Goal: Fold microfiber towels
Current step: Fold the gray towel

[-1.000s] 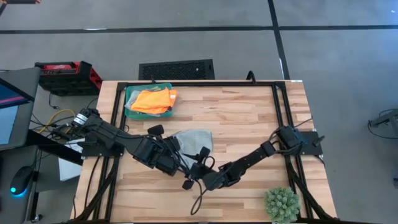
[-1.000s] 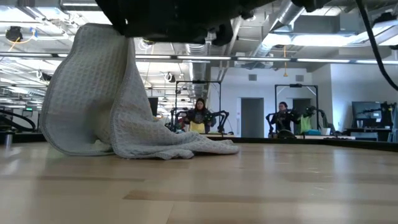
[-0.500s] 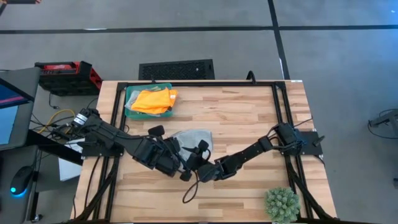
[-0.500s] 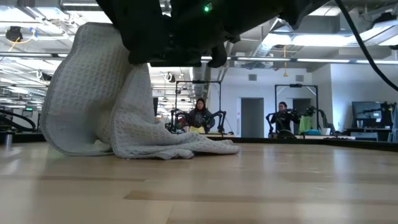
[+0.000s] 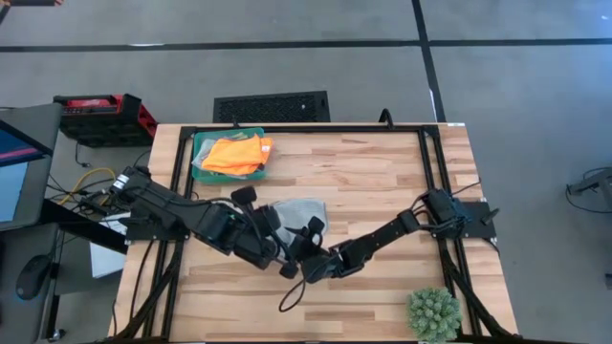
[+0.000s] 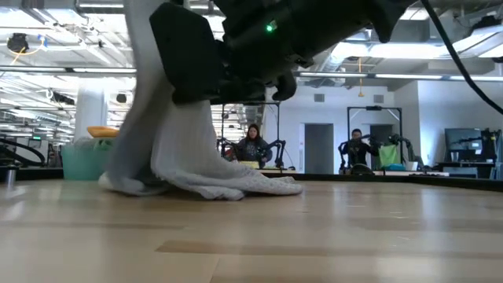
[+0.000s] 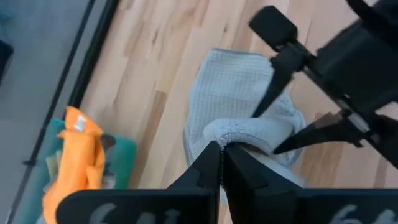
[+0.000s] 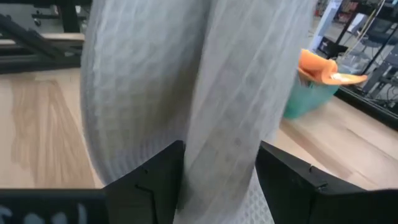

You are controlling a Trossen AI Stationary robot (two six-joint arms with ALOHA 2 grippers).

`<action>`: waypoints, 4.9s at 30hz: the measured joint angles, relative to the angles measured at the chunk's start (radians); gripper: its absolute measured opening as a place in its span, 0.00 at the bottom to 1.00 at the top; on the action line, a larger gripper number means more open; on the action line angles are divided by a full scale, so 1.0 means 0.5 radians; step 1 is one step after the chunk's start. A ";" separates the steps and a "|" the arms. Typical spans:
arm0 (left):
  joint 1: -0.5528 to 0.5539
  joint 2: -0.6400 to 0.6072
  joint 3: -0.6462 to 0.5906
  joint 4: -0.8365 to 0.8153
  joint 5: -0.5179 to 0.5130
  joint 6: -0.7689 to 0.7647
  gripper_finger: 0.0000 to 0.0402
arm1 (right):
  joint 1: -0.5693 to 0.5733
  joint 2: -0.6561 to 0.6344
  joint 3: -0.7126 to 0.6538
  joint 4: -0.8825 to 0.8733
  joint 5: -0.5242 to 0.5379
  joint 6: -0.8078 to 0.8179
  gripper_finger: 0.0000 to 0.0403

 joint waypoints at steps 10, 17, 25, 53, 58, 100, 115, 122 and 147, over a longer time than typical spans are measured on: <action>0.014 -0.002 0.038 -0.114 -0.031 -0.015 0.00 | 0.169 -0.058 -0.002 -0.108 -0.001 -0.509 0.55; 0.014 -0.002 0.038 -0.136 -0.032 -0.035 0.00 | 0.220 -0.150 -0.002 -0.572 -0.335 -0.410 0.55; 0.018 -0.002 0.037 -0.134 -0.073 -0.027 0.00 | 0.085 -0.124 -0.003 -0.754 -1.056 -0.264 0.55; 0.018 -0.002 0.036 -0.131 -0.084 -0.028 0.00 | -0.055 0.009 -0.130 -0.572 -1.084 -0.259 0.55; 0.018 -0.001 0.035 -0.125 -0.080 -0.028 0.00 | -0.053 0.017 -0.132 -0.538 -0.993 -0.258 0.55; 0.018 -0.001 0.019 -0.376 -0.019 -0.252 0.00 | 0.040 -0.350 -0.148 -1.240 -0.816 0.366 0.01; 0.062 0.000 -0.079 -0.326 -0.233 -0.247 0.00 | 0.224 -1.086 -0.142 -2.445 -0.156 0.882 0.00; 0.235 0.000 -0.079 -0.064 -0.488 0.043 0.00 | 0.119 -1.294 -0.140 -3.102 -0.003 1.306 0.00; 0.961 -0.012 0.062 1.329 -0.601 1.795 0.00 | -0.363 -2.014 -0.138 -3.735 0.478 1.296 0.00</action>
